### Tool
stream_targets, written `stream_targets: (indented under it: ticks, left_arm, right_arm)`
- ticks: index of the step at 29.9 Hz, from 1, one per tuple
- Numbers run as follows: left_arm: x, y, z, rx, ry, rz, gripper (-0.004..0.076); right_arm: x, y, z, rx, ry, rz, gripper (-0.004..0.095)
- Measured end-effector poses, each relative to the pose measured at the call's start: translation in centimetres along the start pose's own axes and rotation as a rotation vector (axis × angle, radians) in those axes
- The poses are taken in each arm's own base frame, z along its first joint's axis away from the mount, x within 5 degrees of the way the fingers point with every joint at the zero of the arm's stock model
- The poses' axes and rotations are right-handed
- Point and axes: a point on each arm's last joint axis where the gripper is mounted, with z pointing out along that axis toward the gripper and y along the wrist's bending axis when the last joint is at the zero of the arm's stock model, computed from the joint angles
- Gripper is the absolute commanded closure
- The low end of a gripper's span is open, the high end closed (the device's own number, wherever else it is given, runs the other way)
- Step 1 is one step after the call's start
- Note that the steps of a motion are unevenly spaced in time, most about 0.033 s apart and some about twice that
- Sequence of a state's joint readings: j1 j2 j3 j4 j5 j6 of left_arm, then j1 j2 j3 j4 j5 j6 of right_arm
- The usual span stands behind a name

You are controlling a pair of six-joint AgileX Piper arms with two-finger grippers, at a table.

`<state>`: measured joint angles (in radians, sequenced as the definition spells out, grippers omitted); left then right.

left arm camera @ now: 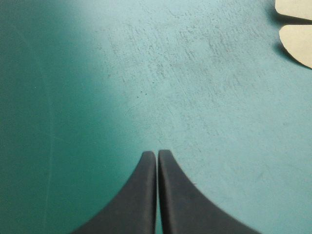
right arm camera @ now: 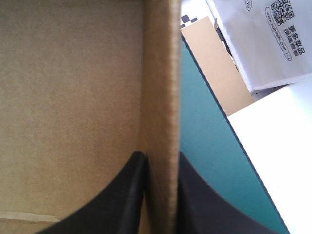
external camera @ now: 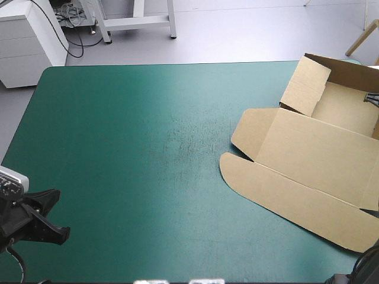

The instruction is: Fold the box

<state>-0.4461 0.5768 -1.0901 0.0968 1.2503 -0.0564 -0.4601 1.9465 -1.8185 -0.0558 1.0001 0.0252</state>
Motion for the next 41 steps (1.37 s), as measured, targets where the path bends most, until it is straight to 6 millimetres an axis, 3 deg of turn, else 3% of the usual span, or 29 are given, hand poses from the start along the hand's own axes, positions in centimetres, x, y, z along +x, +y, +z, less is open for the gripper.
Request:
stream_targets:
  ticks: [2, 5, 9, 17, 23, 25, 28, 32, 41]
  left_arm:
    - [0.0, 0.0, 0.0, -0.003, 0.000, 0.001, 0.0734]
    - [0.0, 0.2, 0.0, -0.026, -0.001, 0.009, 0.0734]
    - [0.0, 0.6, 0.0, -0.064, -0.004, 0.021, 0.0734]
    - [-0.1, 0.8, 0.0, -0.088, -0.005, 0.029, 0.0734]
    - [-0.1, 0.9, 0.0, -0.099, -0.005, 0.051, 0.0734]
    - [-0.1, 1.0, 0.0, -0.107, -0.004, 0.056, 0.0734]
    - [-0.1, 1.1, 0.0, -0.116, -0.004, 0.061, 0.0734]
    - [-0.1, 1.1, 0.0, -0.119, -0.004, 0.062, 0.0734]
    - [-0.1, 1.2, -0.1, -0.138, -0.005, 0.069, 0.0734]
  right_arm:
    - [-0.1, -0.3, 0.0, -0.002, -0.014, -0.004, 0.0280]
    - [-0.8, -0.5, -0.6, 0.001, -0.057, -0.009, 0.0161]
    - [-1.7, -0.7, -2.1, 0.002, -0.083, -0.004, 0.0186]
    - [-3.4, -0.8, -7.9, -0.021, -0.108, -0.002, 0.0316]
    - [-3.2, 0.8, -11.8, -0.218, -0.170, 0.025, 0.0413]
    - [-2.5, 1.6, -13.1, -0.301, -0.183, 0.000, 0.0463]
    - [-0.9, 2.7, -14.5, -0.368, -0.174, -0.073, 0.0615]
    - [2.5, 4.8, -15.5, -0.418, -0.128, -0.186, 0.0926]
    - [10.2, 9.8, -21.5, -0.539, -0.214, -0.409, 0.0922]
